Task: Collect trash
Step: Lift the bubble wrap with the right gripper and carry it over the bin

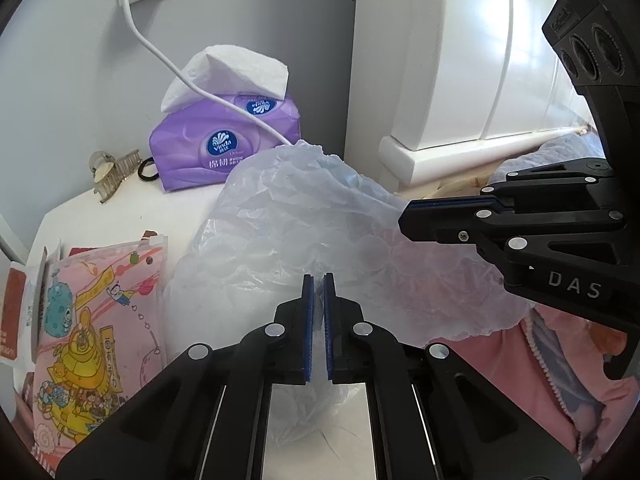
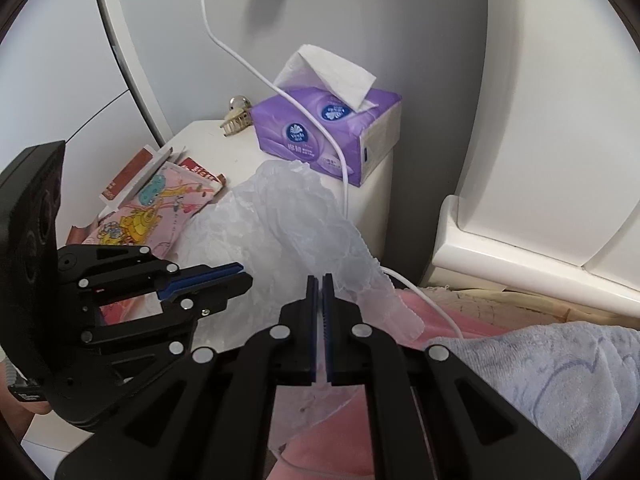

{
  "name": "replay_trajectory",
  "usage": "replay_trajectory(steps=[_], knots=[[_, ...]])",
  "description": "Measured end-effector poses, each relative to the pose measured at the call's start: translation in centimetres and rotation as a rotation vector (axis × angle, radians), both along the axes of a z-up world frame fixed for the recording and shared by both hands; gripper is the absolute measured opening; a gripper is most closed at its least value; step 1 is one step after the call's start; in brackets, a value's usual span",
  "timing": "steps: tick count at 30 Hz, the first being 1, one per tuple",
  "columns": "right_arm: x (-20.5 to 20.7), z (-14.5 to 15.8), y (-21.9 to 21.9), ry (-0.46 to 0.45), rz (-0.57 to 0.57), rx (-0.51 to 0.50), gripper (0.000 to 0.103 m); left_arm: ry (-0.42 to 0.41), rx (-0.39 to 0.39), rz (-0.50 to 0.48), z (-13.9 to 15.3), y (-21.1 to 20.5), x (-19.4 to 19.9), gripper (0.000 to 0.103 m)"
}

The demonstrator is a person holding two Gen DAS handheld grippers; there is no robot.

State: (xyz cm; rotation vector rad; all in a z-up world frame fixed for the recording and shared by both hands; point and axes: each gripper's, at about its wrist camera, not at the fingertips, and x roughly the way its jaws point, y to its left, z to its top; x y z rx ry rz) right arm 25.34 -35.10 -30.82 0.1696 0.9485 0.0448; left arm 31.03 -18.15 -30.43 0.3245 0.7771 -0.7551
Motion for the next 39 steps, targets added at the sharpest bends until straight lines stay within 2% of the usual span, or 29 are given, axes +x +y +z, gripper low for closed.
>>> replay_trajectory(steps=[6, 26, 39], knots=[[-0.9, 1.7, 0.5, -0.030, 0.011, -0.007, 0.005, -0.020, -0.012, 0.007, 1.3, 0.4, -0.8, 0.002], [-4.5, 8.0, 3.3, -0.137, 0.064, -0.011, 0.005, -0.121, -0.039, 0.072, 8.3, 3.5, -5.5, 0.001], [-7.5, 11.3, 7.7, -0.201, 0.144, 0.011, 0.005, -0.183, -0.038, 0.150, 12.2, 7.2, -11.1, 0.001]])
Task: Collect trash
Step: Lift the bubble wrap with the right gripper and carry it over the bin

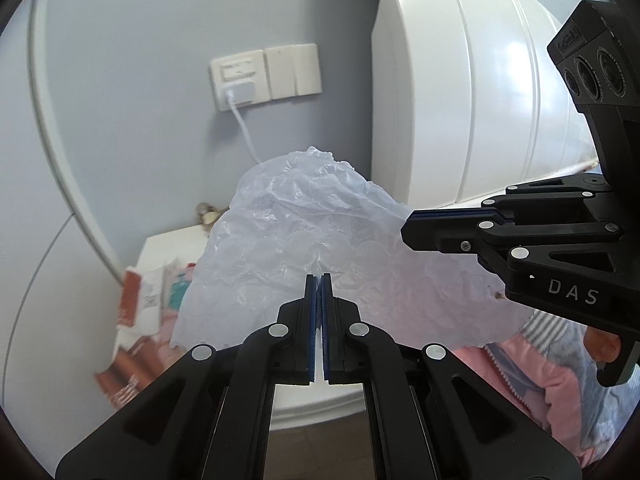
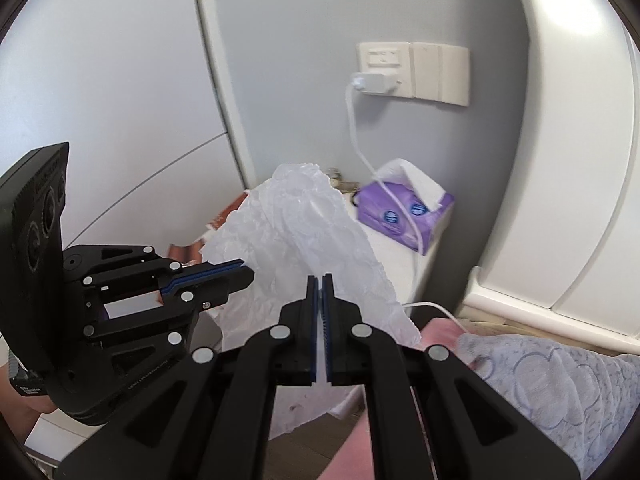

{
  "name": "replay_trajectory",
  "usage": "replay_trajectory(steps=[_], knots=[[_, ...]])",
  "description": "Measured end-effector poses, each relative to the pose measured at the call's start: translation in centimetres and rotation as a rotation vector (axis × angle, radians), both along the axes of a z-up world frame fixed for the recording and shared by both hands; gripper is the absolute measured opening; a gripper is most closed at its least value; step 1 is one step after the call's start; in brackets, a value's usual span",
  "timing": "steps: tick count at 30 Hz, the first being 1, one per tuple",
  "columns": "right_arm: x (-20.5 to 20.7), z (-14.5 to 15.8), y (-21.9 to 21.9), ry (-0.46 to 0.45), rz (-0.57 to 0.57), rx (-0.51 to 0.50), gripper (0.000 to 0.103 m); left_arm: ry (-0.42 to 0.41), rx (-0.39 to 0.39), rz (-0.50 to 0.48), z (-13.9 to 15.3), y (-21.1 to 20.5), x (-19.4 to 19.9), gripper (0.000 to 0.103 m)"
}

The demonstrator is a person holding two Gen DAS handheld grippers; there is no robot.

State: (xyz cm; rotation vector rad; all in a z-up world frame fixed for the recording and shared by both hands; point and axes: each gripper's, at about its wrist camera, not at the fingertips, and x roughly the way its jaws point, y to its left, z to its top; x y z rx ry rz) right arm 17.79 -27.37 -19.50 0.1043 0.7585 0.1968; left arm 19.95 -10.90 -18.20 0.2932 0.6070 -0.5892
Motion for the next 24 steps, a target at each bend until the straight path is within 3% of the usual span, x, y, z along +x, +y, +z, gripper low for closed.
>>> replay_trajectory(steps=[10, 24], knots=[[-2.5, 0.9, 6.6, -0.007, 0.136, 0.012, 0.005, -0.006, 0.012, 0.134, 0.9, 6.3, -5.3, 0.001], [-6.3, -0.2, 16.2, 0.007, 0.310, 0.001, 0.005, 0.038, 0.016, 0.313, -1.1, 14.6, -11.7, 0.001]])
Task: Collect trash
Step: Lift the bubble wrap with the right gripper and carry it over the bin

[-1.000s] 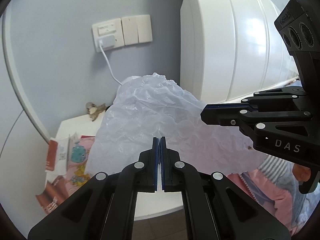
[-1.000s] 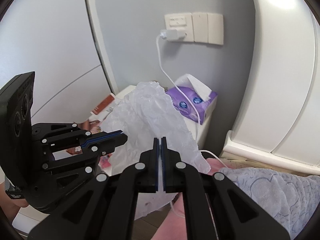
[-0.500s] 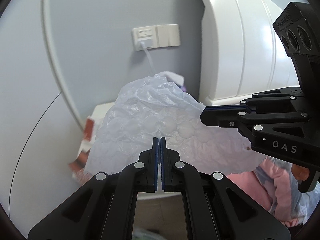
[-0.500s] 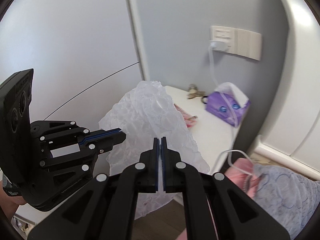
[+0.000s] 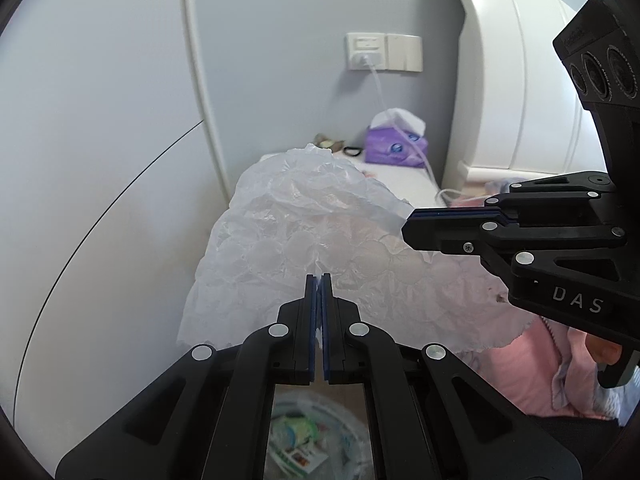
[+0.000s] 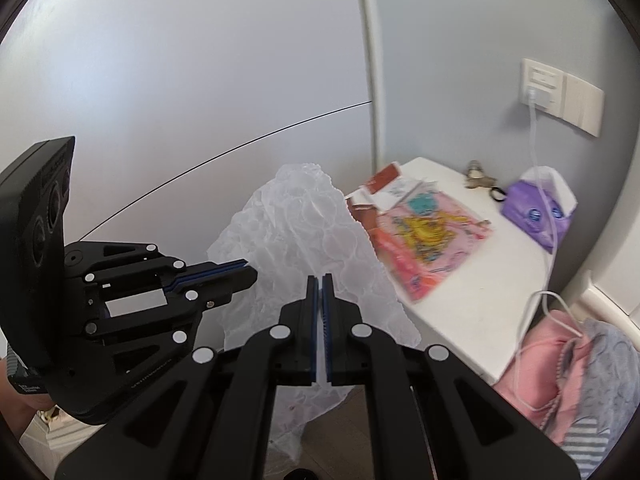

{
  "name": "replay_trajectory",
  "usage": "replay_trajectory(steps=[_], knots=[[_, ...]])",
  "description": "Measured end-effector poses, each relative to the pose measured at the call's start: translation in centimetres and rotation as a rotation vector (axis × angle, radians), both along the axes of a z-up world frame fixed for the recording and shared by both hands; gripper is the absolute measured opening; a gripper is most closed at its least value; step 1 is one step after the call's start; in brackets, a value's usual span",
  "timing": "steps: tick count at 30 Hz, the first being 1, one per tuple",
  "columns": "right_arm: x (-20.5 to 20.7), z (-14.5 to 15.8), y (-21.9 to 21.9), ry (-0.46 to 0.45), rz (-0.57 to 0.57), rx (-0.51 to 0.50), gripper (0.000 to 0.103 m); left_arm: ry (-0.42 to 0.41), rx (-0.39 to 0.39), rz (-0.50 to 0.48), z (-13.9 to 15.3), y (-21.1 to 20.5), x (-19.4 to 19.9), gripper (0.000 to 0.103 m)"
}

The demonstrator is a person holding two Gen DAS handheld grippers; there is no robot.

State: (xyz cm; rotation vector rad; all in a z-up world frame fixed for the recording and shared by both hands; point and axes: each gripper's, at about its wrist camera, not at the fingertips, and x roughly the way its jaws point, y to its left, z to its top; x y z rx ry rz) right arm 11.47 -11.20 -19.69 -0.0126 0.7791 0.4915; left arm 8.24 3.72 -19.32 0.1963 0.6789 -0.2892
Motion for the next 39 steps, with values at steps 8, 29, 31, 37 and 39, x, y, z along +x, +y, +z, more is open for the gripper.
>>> replay_trajectory(steps=[8, 29, 31, 37, 39], knots=[[-2.0, -2.6, 4.0, 0.039, 0.095, -0.039, 0.005, 0.055, 0.002, 0.070, -2.6, 3.1, -2.8, 0.001], [-4.2, -12.7, 10.7, 0.199, 0.305, -0.165, 0.005, 0.252, -0.099, 0.229, -14.0, 7.4, -7.5, 0.001], [-4.2, -13.8, 11.2, 0.220, 0.314, -0.177, 0.005, 0.271, -0.106, 0.236, -15.2, 7.6, -7.6, 0.001], [-3.7, -16.9, 12.3, 0.274, 0.339, -0.214, 0.005, 0.310, -0.106, 0.273, -18.4, 8.1, -7.3, 0.001], [-3.4, -18.0, 12.8, 0.293, 0.347, -0.229, 0.005, 0.327, -0.108, 0.283, -19.6, 8.2, -7.0, 0.001]])
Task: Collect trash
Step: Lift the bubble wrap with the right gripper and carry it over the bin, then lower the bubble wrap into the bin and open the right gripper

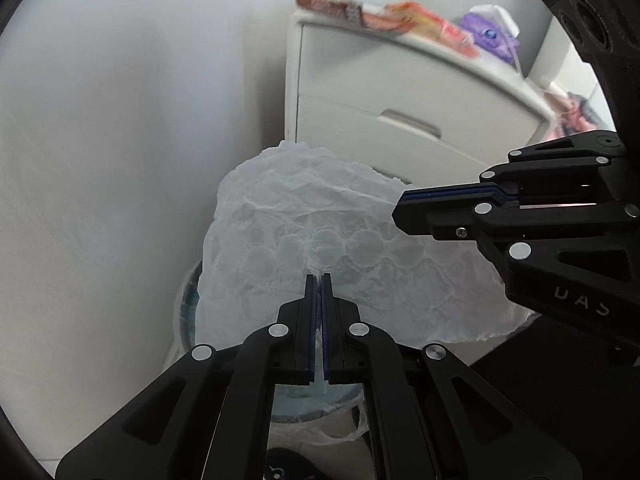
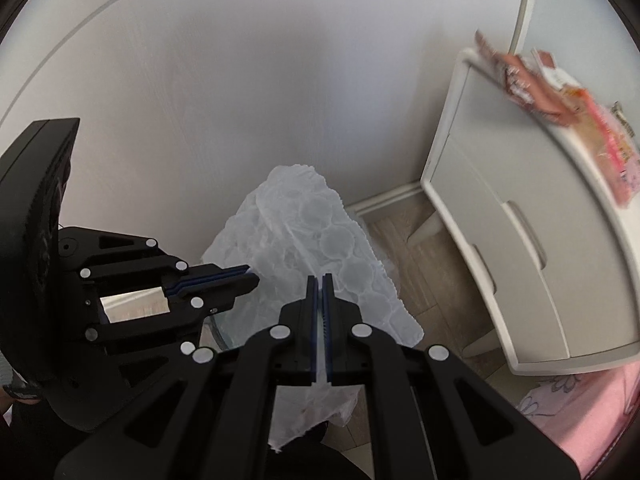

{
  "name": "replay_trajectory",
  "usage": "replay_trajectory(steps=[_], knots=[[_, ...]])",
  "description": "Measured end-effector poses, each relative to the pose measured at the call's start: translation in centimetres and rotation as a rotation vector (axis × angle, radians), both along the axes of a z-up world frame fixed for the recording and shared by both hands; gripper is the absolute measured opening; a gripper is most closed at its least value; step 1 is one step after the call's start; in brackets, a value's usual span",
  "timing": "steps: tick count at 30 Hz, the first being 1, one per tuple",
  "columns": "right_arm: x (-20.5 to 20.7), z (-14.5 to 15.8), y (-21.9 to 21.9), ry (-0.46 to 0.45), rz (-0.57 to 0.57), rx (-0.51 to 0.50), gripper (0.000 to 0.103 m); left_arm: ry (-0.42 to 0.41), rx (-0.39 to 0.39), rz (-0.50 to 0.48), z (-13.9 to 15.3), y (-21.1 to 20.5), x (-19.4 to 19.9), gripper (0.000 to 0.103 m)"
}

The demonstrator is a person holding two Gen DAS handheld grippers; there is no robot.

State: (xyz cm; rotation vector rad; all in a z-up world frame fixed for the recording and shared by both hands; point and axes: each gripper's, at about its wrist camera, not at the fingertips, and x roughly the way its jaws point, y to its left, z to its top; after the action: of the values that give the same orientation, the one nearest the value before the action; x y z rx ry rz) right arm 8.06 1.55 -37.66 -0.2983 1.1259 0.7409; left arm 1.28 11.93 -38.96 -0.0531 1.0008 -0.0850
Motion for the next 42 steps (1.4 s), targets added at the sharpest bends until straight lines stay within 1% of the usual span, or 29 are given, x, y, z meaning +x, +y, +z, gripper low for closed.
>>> replay_trajectory(steps=[3, 7, 10, 14, 19, 23, 24, 30, 34, 42], knots=[[0.9, -1.2, 0.7, 0.034, 0.015, -0.009, 0.005, 0.028, -0.023, 0.020, -1.8, 0.3, 0.7, 0.001], [2.5, -3.2, 2.0, 0.060, 0.084, -0.055, 0.005, 0.050, -0.038, 0.040, -3.4, 0.9, 1.4, 0.001], [3.5, -4.7, 2.2, 0.081, 0.120, -0.077, 0.005, 0.071, -0.063, 0.057, -4.6, 1.5, 2.1, 0.001], [4.1, -6.9, 2.9, 0.105, 0.168, -0.108, 0.005, 0.109, -0.083, 0.063, -6.7, 1.6, 3.2, 0.001], [4.8, -9.7, 3.6, 0.132, 0.222, -0.094, 0.005, 0.152, -0.095, 0.079, -9.2, 1.8, 4.4, 0.001], [5.1, -12.2, 4.1, 0.169, 0.238, -0.085, 0.005, 0.188, -0.114, 0.107, -11.2, 2.6, 5.0, 0.001], [5.1, -12.4, 4.2, 0.175, 0.241, -0.084, 0.005, 0.199, -0.117, 0.112, -11.8, 2.7, 5.1, 0.001], [5.1, -16.0, 5.4, 0.230, 0.261, -0.103, 0.005, 0.260, -0.126, 0.131, -15.5, 4.1, 4.7, 0.001], [4.6, -17.6, 5.9, 0.254, 0.271, -0.110, 0.005, 0.293, -0.136, 0.150, -17.6, 4.6, 4.9, 0.001], [4.3, -20.3, 5.9, 0.294, 0.278, -0.129, 0.005, 0.331, -0.129, 0.155, -19.7, 5.0, 4.5, 0.001]])
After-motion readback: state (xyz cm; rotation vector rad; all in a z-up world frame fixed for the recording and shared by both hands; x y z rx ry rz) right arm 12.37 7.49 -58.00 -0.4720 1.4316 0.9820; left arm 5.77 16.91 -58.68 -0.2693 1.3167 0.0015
